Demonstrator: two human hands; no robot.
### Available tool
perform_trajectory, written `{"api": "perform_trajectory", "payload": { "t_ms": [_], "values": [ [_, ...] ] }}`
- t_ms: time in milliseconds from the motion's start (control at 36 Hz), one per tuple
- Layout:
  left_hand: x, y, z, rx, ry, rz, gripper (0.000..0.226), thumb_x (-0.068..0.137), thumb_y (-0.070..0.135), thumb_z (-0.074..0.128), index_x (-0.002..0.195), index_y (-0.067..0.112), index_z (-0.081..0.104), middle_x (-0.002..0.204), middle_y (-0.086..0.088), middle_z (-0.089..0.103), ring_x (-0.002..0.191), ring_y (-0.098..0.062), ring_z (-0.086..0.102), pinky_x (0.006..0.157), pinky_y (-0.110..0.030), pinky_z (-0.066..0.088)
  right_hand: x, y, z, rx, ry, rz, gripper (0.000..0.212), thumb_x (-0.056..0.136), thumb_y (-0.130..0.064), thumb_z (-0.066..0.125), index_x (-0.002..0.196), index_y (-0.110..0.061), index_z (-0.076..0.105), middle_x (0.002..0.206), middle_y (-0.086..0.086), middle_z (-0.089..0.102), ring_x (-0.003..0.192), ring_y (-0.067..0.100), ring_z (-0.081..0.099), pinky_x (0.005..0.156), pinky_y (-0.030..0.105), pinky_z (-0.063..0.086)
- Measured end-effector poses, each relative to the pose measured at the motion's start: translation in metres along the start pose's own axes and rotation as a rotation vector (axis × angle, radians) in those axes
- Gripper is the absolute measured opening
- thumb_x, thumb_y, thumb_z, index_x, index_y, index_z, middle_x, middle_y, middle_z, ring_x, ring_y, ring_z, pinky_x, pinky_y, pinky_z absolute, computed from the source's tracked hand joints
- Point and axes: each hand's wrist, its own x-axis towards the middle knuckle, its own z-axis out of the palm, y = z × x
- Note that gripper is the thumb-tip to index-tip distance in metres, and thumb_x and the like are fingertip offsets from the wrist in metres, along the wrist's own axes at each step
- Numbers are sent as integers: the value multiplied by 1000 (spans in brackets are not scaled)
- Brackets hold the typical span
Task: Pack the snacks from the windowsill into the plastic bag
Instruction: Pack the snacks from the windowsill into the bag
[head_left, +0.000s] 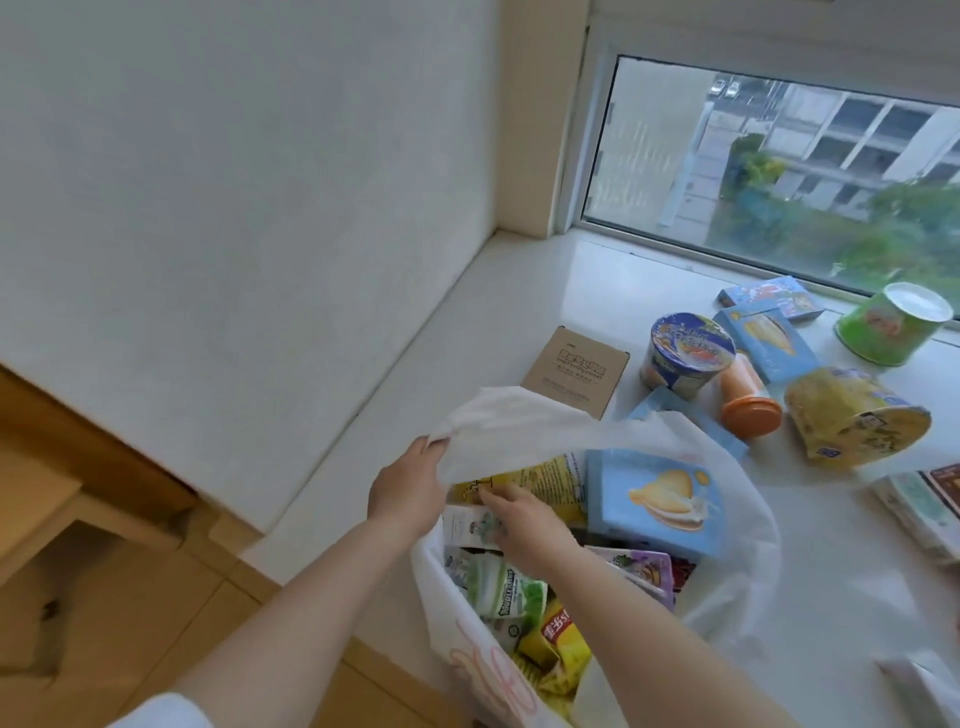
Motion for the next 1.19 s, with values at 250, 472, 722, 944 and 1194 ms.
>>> {"api": "perform_trajectory", "payload": {
  "t_ms": [250,472,722,944,1194],
  "values": [
    [14,44,1,252,174,246,24,84,35,57,105,25,66,148,0,36,133,-25,30,105,-38,30,-25,35,-36,-57,515,-29,19,75,-3,66,90,-13,71,85,1,67,81,26,61,67,31,53],
    [49,137,16,211,144,407,30,86,35,56,115,27,60,149,0,30,136,-22,25,109,-38,26,-47,100,-100,-27,830,133,17,64,-1,63,74,-13,71,71,1,66,73,28,61,71,32,48],
    [110,239,38,201,34,414,30,89,33,52,117,27,61,144,2,39,131,-22,35,104,-37,31,-58,193,-150,174,722,550,23,86,-11,52,104,-11,68,107,9,63,103,28,51,82,34,40],
    [167,283,86,85,-275,193,43,90,31,52,131,20,51,138,-7,43,124,-25,45,97,-36,41,-39,275,-152,215,452,718,30,88,-15,49,115,-12,60,117,9,58,110,27,46,86,33,40],
    [218,279,139,10,-405,-61,66,88,33,60,144,11,34,143,-13,41,127,-29,46,98,-37,43,28,331,-151,199,284,852,65,85,-36,57,139,-11,30,138,15,33,128,31,31,103,39,32]
  ]
}}
